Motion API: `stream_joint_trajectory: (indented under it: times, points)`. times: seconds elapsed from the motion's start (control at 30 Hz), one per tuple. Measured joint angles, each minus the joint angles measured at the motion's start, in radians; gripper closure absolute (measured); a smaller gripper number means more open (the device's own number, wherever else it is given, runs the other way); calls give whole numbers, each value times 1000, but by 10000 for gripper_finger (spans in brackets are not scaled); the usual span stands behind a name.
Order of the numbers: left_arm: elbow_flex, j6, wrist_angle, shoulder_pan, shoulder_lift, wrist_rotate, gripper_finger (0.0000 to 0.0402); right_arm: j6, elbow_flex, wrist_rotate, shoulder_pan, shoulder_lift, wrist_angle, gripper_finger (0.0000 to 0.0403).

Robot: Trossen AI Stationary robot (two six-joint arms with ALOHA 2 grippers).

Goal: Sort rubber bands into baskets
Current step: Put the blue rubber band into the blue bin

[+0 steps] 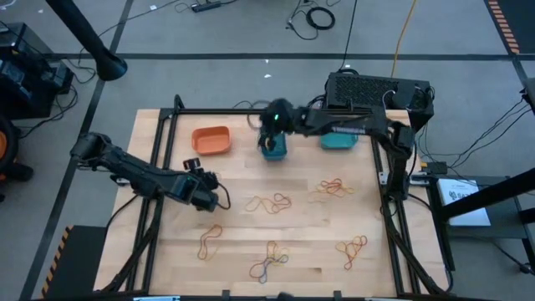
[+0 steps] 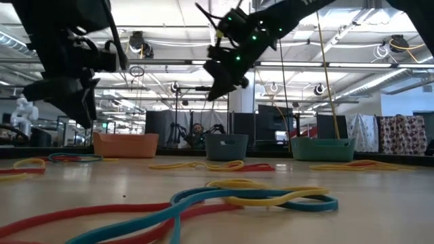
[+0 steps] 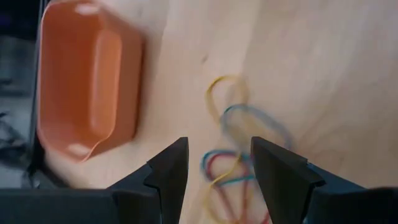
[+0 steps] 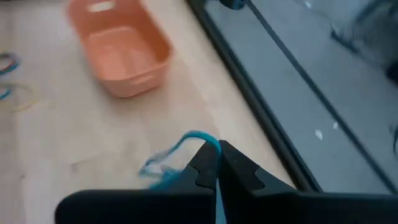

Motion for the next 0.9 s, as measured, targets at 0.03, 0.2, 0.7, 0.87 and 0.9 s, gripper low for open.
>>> stream_joint_trajectory:
  times: [0.03,0.2,0.7,0.87,0.9]
  points:
    - [0,2,-5,10,0,2,219,16,0,-2,-20,-4,-25,403]
    - [0,56,24,44,0,48,219,50,-2,-19,-74,-9,-134,403]
    - [0,99,102,131,0,52,219,-16,-2,122,-70,-56,-257,402]
    - [-1,99,152,132,0,53,219,-16,-2,3,-38,-61,-270,402]
    - [-1,99,173,132,0,63,219,-16,-2,-3,-28,-61,-275,402]
